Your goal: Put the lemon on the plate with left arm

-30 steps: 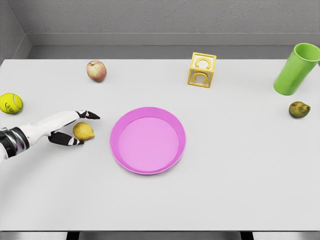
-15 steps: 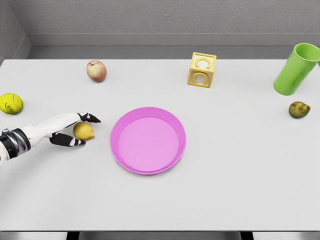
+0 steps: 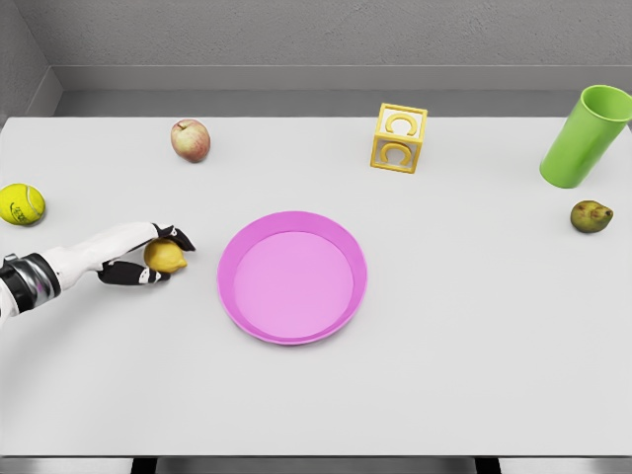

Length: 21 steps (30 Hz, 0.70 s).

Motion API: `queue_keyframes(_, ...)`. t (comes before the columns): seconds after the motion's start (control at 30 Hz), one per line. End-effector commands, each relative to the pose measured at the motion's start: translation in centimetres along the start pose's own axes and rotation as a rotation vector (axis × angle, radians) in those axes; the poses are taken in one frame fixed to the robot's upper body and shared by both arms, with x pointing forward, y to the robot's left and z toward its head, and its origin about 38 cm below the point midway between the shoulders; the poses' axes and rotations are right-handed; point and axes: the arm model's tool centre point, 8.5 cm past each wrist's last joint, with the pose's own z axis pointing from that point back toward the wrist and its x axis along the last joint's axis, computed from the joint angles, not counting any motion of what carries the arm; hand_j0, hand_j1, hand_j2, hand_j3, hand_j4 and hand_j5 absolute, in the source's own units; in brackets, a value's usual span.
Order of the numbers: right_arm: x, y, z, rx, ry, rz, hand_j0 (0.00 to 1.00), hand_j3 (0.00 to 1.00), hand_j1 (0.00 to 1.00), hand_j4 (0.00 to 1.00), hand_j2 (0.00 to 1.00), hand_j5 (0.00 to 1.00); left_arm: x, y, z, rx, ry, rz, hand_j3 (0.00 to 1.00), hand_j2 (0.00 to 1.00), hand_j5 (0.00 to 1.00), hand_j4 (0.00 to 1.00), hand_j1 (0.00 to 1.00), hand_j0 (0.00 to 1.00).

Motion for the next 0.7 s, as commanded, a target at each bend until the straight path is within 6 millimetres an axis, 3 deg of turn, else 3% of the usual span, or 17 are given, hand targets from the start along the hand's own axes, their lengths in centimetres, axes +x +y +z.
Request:
queue_keyframes(0.0, 0.0, 0.0, 0.0, 0.0, 0.0, -0.001, 1.0, 1.0, 1.0, 1.0, 1.0, 1.0, -0.1, 0.1, 0.0, 0.001, 0.018, 0.014, 0.57, 0.57, 0.57, 0.57, 0.57, 0.57)
queue_keyframes(0.67, 0.0, 0.0, 0.0, 0.0, 0.0, -0.001, 1.0, 1.0, 1.0, 1.0, 1.0, 1.0, 2.8, 1.4, 0.3, 0.024, -0.053, -0.036, 0.52, 0.52, 0.52, 0.52, 0.52, 0.52)
